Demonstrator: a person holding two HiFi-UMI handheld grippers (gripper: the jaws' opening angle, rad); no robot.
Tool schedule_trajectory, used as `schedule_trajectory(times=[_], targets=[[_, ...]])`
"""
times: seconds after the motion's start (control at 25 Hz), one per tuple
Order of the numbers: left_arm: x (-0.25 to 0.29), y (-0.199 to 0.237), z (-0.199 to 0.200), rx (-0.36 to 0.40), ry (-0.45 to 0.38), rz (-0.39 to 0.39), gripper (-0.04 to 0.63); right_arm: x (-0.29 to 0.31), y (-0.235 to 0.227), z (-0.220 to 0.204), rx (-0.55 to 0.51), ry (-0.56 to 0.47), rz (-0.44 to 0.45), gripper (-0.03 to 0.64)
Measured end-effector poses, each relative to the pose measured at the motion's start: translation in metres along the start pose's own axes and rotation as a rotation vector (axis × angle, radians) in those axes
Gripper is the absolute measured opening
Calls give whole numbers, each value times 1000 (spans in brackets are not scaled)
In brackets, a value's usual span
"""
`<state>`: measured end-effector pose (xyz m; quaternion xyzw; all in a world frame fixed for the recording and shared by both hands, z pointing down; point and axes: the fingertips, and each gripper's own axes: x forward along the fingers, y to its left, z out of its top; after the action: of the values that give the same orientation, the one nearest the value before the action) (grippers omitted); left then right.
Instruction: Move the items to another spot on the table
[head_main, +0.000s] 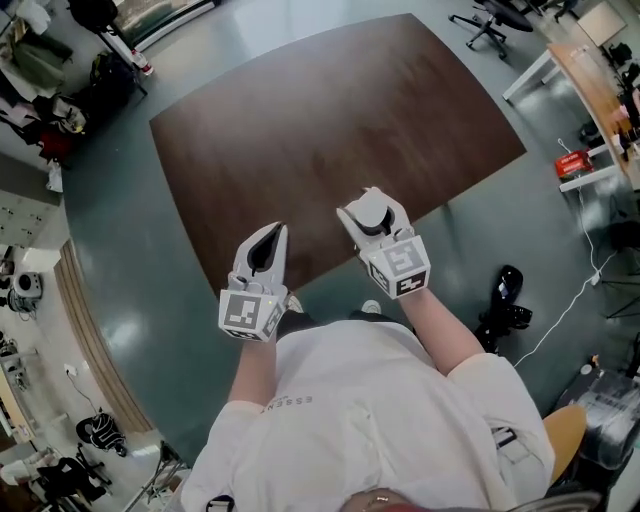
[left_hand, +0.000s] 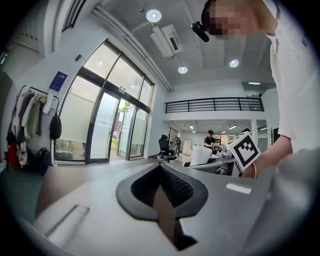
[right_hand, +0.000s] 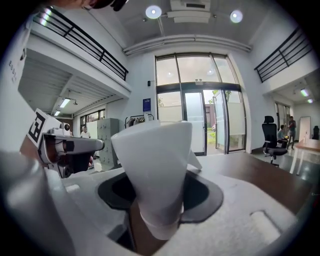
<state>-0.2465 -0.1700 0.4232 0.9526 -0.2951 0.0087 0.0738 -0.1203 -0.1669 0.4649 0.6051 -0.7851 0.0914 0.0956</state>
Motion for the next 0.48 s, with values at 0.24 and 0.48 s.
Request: schedule_trajectory(times=[0.24, 0.48], targets=[[64, -90, -4, -3, -9, -64, 17, -82, -89, -17, -5, 7, -71, 218], [127, -174, -19, -9, -1, -180, 17, -164, -188, -48, 29, 57, -238, 218]])
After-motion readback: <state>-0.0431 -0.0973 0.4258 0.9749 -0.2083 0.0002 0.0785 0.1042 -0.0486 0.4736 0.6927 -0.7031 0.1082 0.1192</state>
